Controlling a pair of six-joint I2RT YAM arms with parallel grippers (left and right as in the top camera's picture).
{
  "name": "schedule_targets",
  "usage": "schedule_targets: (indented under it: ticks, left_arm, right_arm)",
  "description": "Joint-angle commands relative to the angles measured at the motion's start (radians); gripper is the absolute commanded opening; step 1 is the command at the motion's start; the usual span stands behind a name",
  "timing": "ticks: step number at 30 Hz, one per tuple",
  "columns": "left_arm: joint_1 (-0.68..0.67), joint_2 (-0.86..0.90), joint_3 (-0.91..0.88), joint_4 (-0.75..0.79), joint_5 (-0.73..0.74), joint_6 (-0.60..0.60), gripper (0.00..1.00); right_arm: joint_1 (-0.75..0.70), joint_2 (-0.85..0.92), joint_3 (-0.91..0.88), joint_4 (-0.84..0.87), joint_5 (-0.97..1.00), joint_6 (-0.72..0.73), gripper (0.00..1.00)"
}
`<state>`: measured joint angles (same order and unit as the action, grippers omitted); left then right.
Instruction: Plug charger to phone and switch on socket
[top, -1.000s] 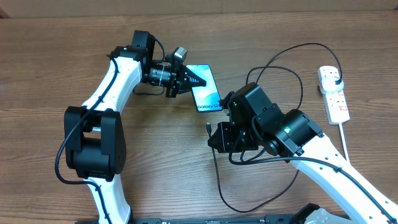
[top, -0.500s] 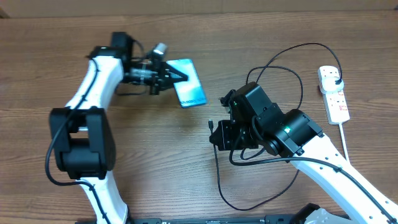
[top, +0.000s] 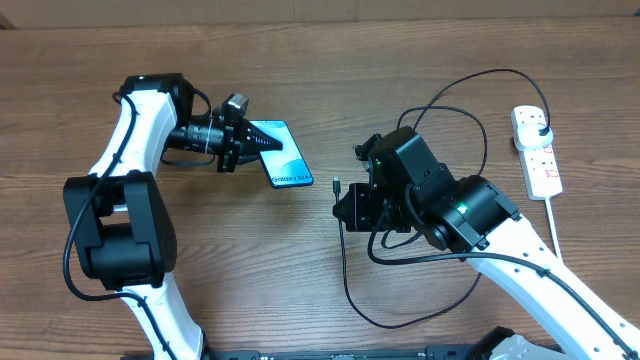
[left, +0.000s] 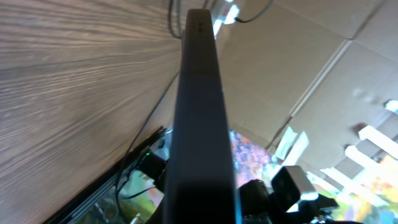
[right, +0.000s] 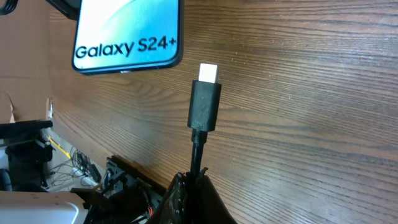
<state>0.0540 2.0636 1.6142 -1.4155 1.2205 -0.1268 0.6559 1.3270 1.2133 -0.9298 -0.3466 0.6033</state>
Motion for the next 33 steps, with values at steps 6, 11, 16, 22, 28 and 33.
schedule_targets:
  ticks: [6, 11, 16, 22, 28, 33]
  left_arm:
    - [-0.009, -0.009, 0.025, -0.099, -0.056, 0.18, 0.04]
    - [-0.043, -0.009, 0.025, -0.023, -0.068, 0.157, 0.04]
    - [-0.11, -0.009, 0.025, 0.175, -0.048, -0.011, 0.04]
    - [-0.157, -0.009, 0.025, 0.51, 0.119, -0.209, 0.04]
    - [-0.172, -0.009, 0.025, 0.741, 0.363, -0.299, 0.04]
    - [-0.207, -0.009, 0.025, 0.735, 0.362, -0.288, 0.04]
  right_arm:
    - [0.001, -0.021, -0.002, -0.031, -0.012, 0.01, 0.04]
    - [0.001, -0.021, -0.002, -0.029, -0.051, 0.01, 0.04]
    - [0.001, -0.021, -0.002, -0.029, -0.05, 0.01, 0.04]
    - [0.001, -0.021, -0.002, -0.029, -0.047, 0.01, 0.04]
    - [0.001, -0.021, -0.002, -0.027, -0.047, 0.01, 0.04]
    - [0.001, -0.021, -0.002, -0.026, -0.047, 0.01, 0.04]
